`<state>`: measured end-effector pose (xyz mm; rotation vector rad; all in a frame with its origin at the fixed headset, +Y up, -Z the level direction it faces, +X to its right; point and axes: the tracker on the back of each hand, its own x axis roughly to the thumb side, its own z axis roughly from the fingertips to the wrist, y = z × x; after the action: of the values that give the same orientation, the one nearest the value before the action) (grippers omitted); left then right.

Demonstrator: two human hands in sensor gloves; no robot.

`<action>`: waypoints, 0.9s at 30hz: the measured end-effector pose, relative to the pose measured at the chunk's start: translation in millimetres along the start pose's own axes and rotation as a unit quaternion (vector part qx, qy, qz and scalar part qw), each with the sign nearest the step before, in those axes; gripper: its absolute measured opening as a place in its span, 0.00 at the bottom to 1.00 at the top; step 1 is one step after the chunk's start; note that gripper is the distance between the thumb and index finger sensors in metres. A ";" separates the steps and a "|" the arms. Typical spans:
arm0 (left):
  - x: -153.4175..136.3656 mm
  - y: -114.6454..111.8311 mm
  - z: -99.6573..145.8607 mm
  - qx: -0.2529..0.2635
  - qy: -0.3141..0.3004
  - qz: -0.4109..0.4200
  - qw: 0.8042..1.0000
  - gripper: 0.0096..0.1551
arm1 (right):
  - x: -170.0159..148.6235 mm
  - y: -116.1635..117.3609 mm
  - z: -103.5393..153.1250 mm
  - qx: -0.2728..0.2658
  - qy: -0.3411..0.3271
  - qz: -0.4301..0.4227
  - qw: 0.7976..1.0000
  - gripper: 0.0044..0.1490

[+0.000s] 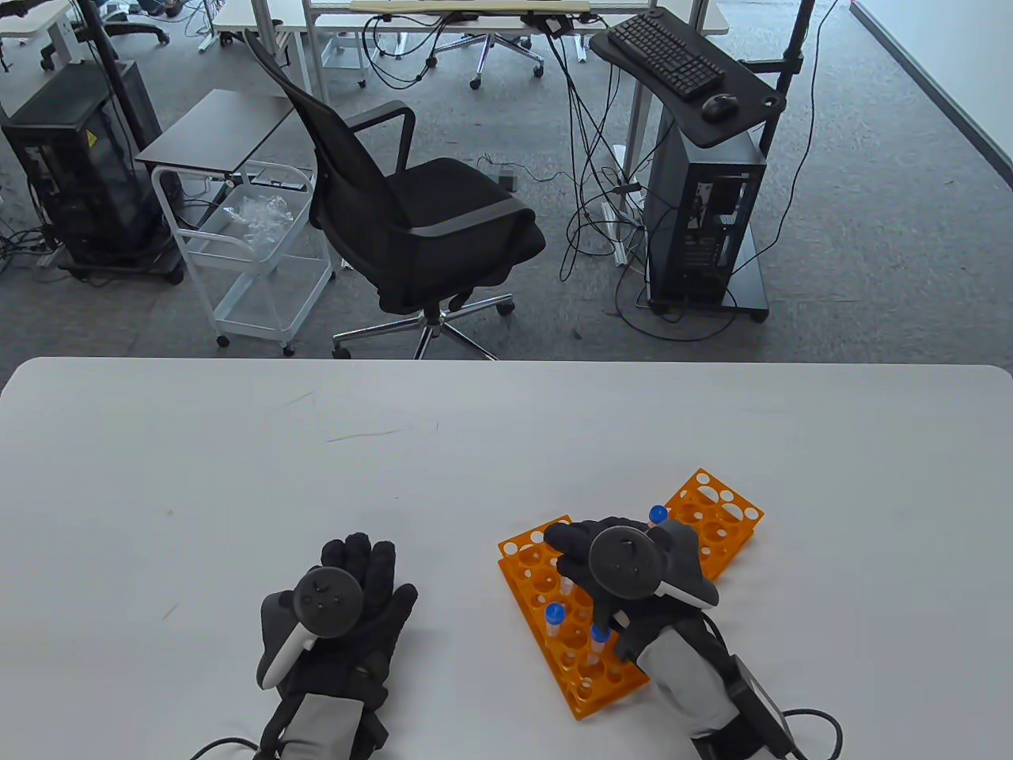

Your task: Transfer 4 test tubes between racks (Right hand only)

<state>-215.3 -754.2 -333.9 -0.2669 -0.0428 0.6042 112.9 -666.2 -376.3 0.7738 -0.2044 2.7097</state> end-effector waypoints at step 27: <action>0.0 0.0 0.0 0.000 0.000 0.000 1.000 0.40 | 1.2 11.9 -3.1 0.036 -0.002 0.006 0.999 0.29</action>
<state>-215.3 -754.2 -333.9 -0.2669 -0.0428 0.6042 106.4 -676.4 -378.9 0.8000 -0.1141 2.7399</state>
